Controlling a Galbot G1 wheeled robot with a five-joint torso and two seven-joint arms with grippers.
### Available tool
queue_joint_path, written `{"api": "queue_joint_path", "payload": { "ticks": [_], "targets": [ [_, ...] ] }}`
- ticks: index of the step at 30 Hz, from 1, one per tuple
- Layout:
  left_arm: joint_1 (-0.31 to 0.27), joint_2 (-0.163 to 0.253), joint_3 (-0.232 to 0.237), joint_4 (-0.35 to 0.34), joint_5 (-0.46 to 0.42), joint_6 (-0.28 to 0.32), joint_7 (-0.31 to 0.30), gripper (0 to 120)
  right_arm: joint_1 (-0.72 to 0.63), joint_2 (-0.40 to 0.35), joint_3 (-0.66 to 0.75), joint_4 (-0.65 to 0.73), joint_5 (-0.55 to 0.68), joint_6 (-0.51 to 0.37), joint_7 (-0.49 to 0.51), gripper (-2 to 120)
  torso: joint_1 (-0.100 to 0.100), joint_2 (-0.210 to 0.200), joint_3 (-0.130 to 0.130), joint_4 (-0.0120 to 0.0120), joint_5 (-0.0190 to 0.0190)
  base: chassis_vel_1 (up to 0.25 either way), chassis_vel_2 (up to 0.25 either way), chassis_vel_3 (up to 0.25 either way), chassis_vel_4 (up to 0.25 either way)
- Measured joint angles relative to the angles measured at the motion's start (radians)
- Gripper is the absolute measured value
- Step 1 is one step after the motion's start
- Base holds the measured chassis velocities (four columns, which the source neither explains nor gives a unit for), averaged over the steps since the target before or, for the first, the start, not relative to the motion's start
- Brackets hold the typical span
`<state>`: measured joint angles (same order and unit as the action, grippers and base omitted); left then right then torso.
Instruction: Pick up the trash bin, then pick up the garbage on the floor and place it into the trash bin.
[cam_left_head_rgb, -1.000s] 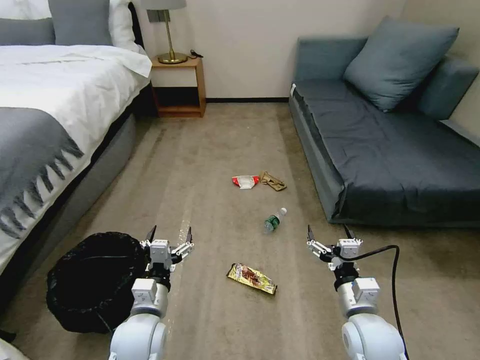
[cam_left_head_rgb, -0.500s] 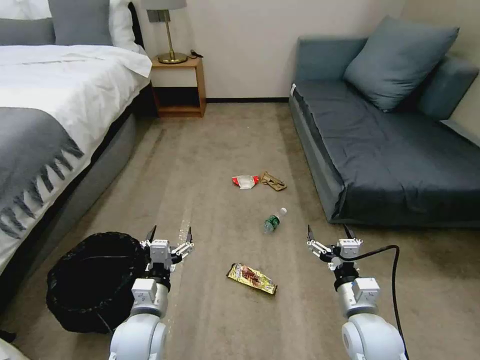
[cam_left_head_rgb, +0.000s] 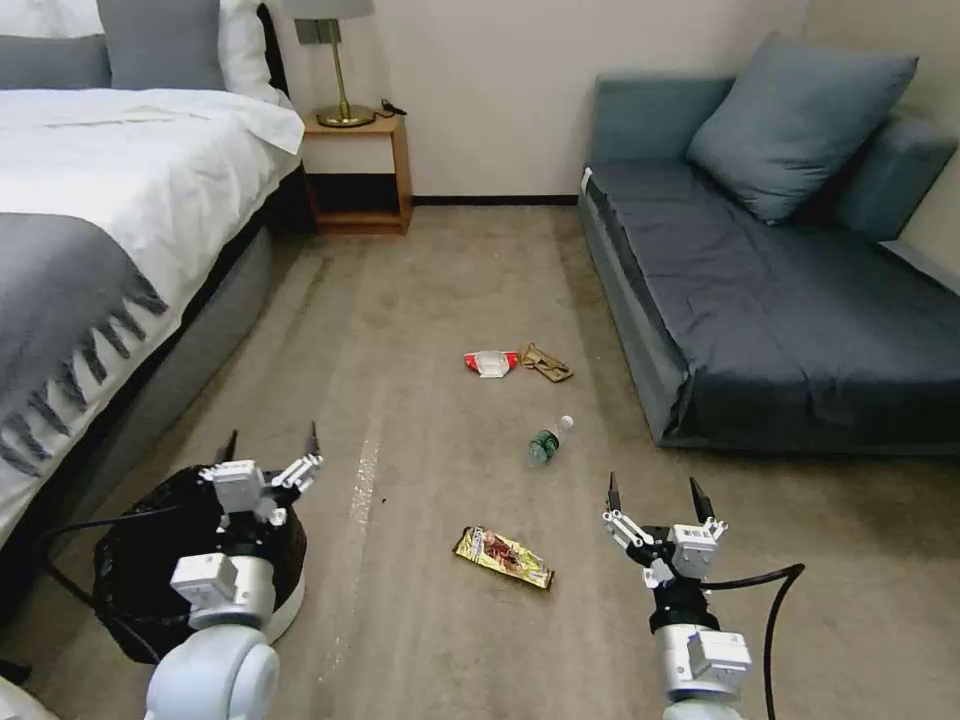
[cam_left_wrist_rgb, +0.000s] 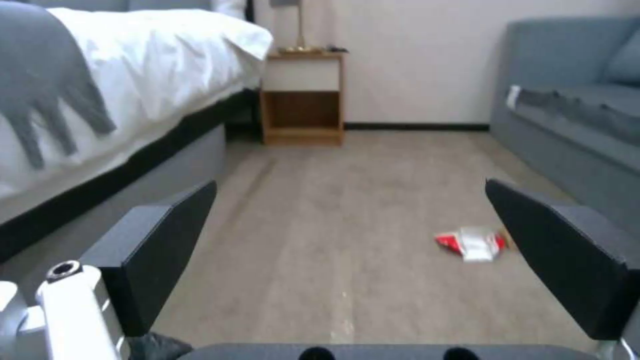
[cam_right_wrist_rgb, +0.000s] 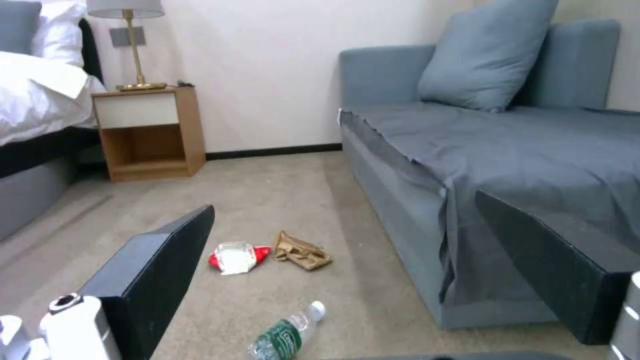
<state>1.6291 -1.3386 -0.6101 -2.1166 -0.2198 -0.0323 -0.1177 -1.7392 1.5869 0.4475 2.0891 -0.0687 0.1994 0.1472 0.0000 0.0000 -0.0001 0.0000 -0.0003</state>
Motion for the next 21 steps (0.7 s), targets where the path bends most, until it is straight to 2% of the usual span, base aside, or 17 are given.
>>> {"api": "queue_joint_path", "payload": {
  "ticks": [8,9,15,21],
  "targets": [
    [0.040,0.043,-0.008,-0.008,-0.007,0.014,0.048,100,0.023,-0.031,0.008,-0.021,0.032,0.010,-0.040,100,0.000,0.000,0.000,0.0000,0.0002,0.000,0.000,0.000,0.000],
    [0.058,0.073,-0.020,-0.019,-0.029,0.029,0.067,100,0.042,-0.052,0.008,-0.033,0.039,0.018,-0.065,100,0.000,0.000,0.000,0.0000,0.0002,0.000,0.000,0.000,0.000],
    [0.074,0.108,-0.051,-0.042,-0.078,0.074,0.073,100,0.057,-0.081,0.001,-0.036,0.055,0.009,-0.080,100,0.000,0.000,0.000,0.0000,0.0003,0.000,0.000,0.000,0.000],
    [0.099,0.189,-0.084,-0.061,-0.252,0.156,0.064,100,0.066,-0.088,-0.001,-0.048,0.064,-0.001,-0.073,100,0.000,0.000,0.000,0.0000,0.0002,0.000,0.000,0.000,0.000]
  ]
}}
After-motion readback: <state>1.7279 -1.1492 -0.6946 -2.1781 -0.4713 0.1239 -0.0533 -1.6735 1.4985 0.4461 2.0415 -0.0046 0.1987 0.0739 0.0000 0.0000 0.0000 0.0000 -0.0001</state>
